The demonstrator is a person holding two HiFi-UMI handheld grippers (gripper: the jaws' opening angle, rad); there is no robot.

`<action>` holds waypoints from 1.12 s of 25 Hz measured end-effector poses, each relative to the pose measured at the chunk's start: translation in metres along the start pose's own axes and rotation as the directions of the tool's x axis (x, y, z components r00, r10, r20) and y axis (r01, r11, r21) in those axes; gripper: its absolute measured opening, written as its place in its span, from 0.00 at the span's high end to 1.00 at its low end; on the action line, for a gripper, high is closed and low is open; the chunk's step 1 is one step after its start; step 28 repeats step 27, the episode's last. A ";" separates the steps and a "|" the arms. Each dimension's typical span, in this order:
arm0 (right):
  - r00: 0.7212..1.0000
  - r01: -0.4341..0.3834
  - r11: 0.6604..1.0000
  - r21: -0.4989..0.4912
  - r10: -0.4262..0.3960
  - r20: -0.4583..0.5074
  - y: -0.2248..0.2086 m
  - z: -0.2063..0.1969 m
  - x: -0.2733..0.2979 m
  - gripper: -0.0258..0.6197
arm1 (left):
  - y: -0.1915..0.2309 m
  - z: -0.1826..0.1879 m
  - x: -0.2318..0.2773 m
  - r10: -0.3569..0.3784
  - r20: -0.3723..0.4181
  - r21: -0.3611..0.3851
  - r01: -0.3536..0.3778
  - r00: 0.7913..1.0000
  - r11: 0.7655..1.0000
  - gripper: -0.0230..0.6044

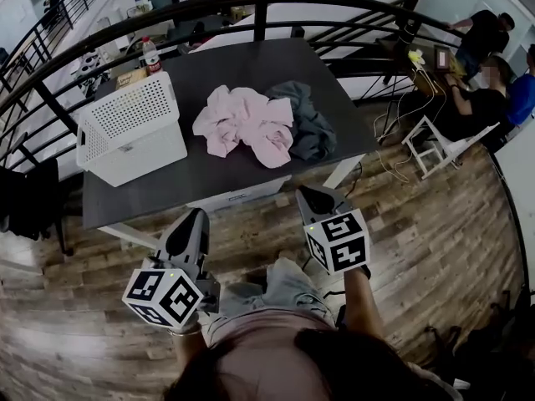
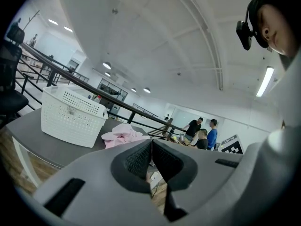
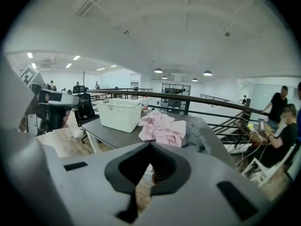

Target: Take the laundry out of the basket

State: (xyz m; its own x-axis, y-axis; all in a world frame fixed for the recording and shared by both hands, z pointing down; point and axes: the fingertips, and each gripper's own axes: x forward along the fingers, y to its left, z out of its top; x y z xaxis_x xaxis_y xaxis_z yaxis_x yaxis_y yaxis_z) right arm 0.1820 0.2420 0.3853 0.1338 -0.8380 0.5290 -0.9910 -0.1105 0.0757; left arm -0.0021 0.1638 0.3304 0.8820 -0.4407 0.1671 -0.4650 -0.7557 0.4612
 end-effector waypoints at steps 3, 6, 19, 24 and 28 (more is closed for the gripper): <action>1.000 -0.012 1.000 0.000 0.012 -0.002 -0.011 0.002 0.002 0.93 | -0.005 0.000 0.009 0.018 0.007 -0.006 -0.018 1.000 1.000 0.97; 1.000 -0.028 0.999 -0.026 0.028 0.005 -0.024 0.008 0.002 0.93 | -0.014 0.003 0.025 0.035 0.013 -0.014 -0.035 0.999 0.999 0.97; 0.997 -0.080 0.995 -0.053 0.081 0.008 -0.091 0.010 0.003 0.94 | -0.070 -0.002 0.092 0.077 -0.014 0.013 -0.077 0.997 0.997 0.97; 0.995 -0.103 0.994 -0.027 0.103 0.012 -0.117 0.001 0.002 0.94 | -0.089 -0.009 0.116 0.082 -0.027 0.014 -0.082 0.996 0.997 0.97; 0.993 -0.115 0.993 -0.016 0.115 0.029 -0.139 0.001 0.000 0.94 | -0.107 -0.008 0.136 0.074 -0.021 0.022 -0.074 0.997 0.997 0.97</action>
